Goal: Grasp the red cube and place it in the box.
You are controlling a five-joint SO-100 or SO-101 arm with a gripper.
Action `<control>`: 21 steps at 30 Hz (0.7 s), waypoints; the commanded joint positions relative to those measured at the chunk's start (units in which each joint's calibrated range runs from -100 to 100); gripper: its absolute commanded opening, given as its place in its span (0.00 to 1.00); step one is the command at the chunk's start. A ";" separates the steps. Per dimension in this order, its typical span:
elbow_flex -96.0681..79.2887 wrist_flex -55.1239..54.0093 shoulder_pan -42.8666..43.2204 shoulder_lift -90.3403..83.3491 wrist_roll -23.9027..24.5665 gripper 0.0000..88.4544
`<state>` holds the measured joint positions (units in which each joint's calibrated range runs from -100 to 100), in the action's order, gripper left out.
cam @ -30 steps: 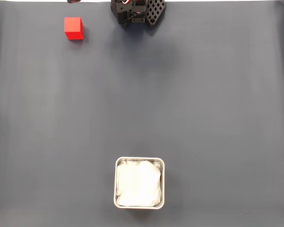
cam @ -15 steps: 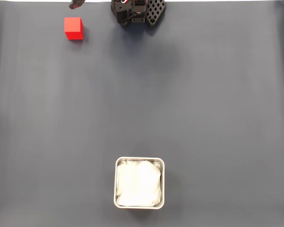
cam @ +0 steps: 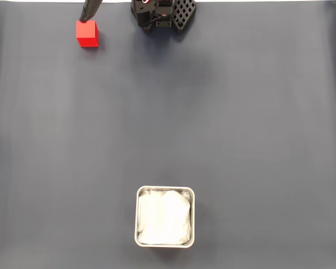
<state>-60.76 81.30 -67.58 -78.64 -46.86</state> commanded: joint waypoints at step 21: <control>-6.67 -9.75 -2.16 5.85 0.34 0.26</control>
<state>-67.27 72.95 -68.62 -72.90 -46.62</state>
